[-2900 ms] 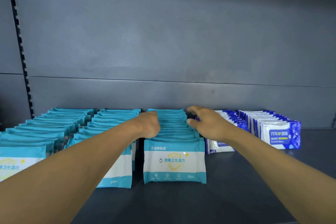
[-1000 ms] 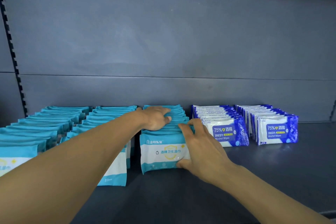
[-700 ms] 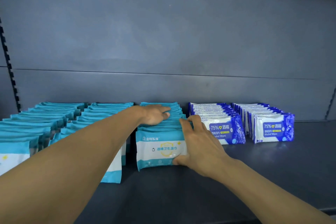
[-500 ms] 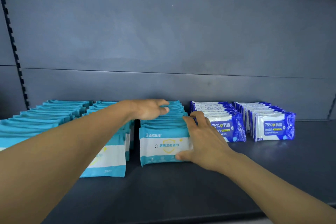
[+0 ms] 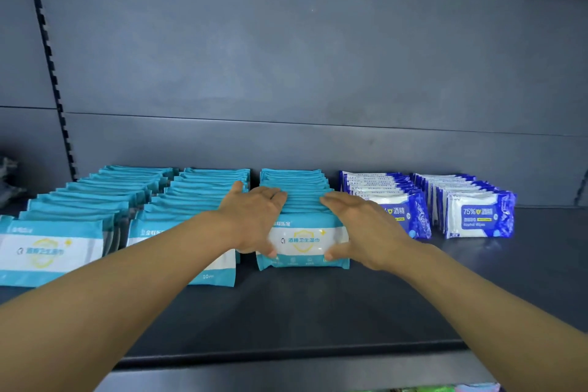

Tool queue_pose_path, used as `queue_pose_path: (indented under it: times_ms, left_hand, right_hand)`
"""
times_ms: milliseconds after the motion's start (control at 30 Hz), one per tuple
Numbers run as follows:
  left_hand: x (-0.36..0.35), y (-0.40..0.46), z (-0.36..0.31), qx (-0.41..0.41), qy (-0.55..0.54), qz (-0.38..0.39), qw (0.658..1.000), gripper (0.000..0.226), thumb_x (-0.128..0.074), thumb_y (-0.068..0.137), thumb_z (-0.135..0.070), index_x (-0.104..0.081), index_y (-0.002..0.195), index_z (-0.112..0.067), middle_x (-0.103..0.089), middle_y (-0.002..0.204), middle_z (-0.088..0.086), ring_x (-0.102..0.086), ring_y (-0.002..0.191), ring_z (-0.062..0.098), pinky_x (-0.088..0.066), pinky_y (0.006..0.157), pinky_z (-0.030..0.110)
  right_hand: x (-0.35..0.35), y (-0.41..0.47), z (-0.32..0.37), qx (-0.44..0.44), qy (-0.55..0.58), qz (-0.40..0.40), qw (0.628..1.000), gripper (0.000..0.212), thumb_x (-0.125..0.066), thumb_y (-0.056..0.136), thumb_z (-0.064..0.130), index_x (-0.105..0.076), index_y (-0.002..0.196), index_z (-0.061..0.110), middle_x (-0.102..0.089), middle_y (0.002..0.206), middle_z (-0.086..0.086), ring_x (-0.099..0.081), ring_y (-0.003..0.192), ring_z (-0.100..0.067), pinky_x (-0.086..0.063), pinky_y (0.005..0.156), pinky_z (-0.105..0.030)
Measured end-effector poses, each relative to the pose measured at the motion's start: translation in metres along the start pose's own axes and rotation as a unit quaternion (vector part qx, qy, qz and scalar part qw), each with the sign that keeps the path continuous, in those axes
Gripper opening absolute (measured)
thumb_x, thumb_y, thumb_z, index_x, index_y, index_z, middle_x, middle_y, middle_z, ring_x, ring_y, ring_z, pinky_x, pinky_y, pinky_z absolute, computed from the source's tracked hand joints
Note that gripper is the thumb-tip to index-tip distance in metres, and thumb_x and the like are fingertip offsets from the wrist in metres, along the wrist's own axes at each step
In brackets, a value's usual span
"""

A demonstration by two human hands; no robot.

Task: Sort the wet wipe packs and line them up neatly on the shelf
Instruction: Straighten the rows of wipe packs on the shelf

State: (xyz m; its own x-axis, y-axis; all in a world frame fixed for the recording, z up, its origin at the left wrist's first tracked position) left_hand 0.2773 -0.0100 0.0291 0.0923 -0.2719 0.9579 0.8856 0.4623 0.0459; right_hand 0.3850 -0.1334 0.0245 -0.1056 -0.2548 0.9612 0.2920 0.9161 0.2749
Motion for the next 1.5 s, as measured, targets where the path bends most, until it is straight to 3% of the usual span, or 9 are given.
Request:
queue_pose_path:
  times_ms: [200,400,567,733,1033,1267,1500]
  left_hand:
    - [0.002,-0.013,-0.007,0.025,0.053,-0.048,0.997,0.107,-0.067,0.076,-0.057,-0.005,0.150,-0.012,-0.015,0.155,0.004,-0.013,0.145,0.021,-0.004,0.115,0.051]
    - [-0.004,-0.021,-0.010,0.052,0.074,-0.066,0.994,0.100,-0.073,0.072,-0.052,-0.017,0.144,-0.012,-0.025,0.150,0.003,-0.030,0.138,0.022,-0.010,0.114,0.052]
    - [0.004,-0.037,-0.006,0.076,-0.025,-0.094,0.992,0.087,-0.064,0.083,-0.046,-0.014,0.148,-0.016,-0.017,0.155,0.002,-0.018,0.143,0.020,-0.009,0.115,0.051]
    - [0.025,-0.084,0.016,0.124,-0.054,-0.125,0.983,0.075,-0.060,0.087,-0.041,-0.020,0.146,-0.018,-0.025,0.153,0.001,-0.024,0.141,0.021,-0.014,0.115,0.049]
    - [-0.004,-0.162,0.062,0.202,0.011,-0.043,0.978,0.089,-0.064,0.084,-0.044,-0.008,0.149,-0.019,-0.017,0.156,0.005,-0.019,0.143,0.023,-0.017,0.114,0.048]
    - [-0.032,-0.149,0.104,0.189,0.005,-0.065,0.980,0.101,-0.065,0.080,-0.052,-0.001,0.150,-0.019,-0.009,0.157,0.006,-0.010,0.145,0.024,-0.010,0.115,0.051]
    - [-0.050,-0.117,0.129,0.081,0.015,-0.099,0.992,0.106,-0.066,0.074,-0.061,-0.005,0.150,-0.019,-0.010,0.158,-0.002,-0.009,0.146,0.018,-0.006,0.115,0.050]
  right_hand:
    - [0.000,-0.009,0.005,0.021,-0.058,-0.053,0.997,0.085,-0.066,0.083,0.042,-0.018,0.149,0.021,-0.013,0.157,0.004,-0.012,0.144,-0.014,-0.011,0.117,-0.029]
    - [-0.004,-0.014,0.004,0.000,-0.024,-0.029,0.999,0.079,-0.061,0.088,0.039,-0.016,0.150,0.022,-0.014,0.156,0.005,-0.014,0.143,-0.014,-0.013,0.115,-0.030]
    - [0.007,-0.026,0.009,-0.012,-0.004,-0.031,0.999,0.085,-0.063,0.086,0.041,-0.012,0.149,0.016,-0.010,0.155,-0.004,-0.010,0.143,-0.022,-0.016,0.116,-0.033]
    - [0.026,-0.042,0.025,0.027,-0.008,-0.057,0.998,0.080,-0.061,0.087,0.041,-0.016,0.149,0.016,-0.012,0.155,-0.005,-0.013,0.141,-0.024,-0.018,0.116,-0.034]
    - [0.026,-0.043,0.091,0.090,0.009,-0.053,0.994,0.078,-0.060,0.088,0.042,-0.017,0.148,0.016,-0.017,0.153,-0.003,-0.013,0.141,-0.023,-0.016,0.116,-0.035]
    - [0.013,-0.014,0.139,0.064,-0.015,-0.063,0.996,0.077,-0.060,0.088,0.040,-0.018,0.147,0.014,-0.022,0.151,-0.003,-0.016,0.139,-0.024,-0.015,0.114,-0.036]
    - [-0.011,0.023,0.153,-0.016,-0.061,-0.026,0.998,0.098,-0.066,0.080,0.050,-0.007,0.151,0.017,-0.010,0.156,-0.003,-0.005,0.144,-0.025,-0.003,0.118,-0.043]
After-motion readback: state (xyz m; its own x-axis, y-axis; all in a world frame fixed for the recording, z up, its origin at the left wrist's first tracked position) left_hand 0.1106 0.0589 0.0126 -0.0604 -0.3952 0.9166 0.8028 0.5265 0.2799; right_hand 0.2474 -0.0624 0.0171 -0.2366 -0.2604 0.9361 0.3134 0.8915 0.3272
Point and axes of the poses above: each hand's wrist, its own y-axis towards the middle knuckle, its own x-axis out of the back of the hand, z = x × y, the point moved 4 cm from there along y, towards the middle knuckle
